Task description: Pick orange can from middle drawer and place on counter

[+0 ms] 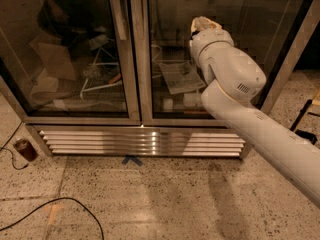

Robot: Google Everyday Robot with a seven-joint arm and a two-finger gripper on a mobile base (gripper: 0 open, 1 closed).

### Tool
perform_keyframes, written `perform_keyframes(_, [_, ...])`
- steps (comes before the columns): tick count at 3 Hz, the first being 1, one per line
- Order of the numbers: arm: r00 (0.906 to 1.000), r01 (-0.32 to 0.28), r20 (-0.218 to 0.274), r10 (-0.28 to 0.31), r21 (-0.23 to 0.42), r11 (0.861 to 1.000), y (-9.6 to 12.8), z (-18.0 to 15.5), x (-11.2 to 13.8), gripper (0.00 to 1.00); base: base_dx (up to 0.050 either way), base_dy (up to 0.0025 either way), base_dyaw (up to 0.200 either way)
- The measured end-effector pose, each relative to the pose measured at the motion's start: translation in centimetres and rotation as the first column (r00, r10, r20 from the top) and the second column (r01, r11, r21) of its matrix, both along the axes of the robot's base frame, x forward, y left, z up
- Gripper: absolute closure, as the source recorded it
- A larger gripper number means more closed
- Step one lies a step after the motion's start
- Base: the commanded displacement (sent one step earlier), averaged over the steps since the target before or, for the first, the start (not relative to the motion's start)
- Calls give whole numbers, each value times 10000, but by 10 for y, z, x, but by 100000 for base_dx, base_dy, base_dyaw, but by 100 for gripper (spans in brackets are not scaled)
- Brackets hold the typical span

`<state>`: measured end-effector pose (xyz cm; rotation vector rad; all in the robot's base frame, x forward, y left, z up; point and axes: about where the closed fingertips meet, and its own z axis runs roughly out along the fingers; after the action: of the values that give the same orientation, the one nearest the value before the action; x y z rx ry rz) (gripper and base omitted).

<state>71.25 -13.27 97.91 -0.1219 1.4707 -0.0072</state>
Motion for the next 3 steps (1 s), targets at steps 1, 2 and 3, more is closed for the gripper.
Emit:
perform_keyframes(1, [9995, -318, -66, 319, 182, 9993, 1, 2, -4, 100, 0, 0, 0])
perform_keyframes(2, [9970, -760, -126, 765, 386, 9964, -6, 7, -15, 100, 0, 0, 0])
perform_keyframes(3, [9930, -1149, -213, 1164, 605, 9915, -14, 14, -26, 100, 0, 0, 0])
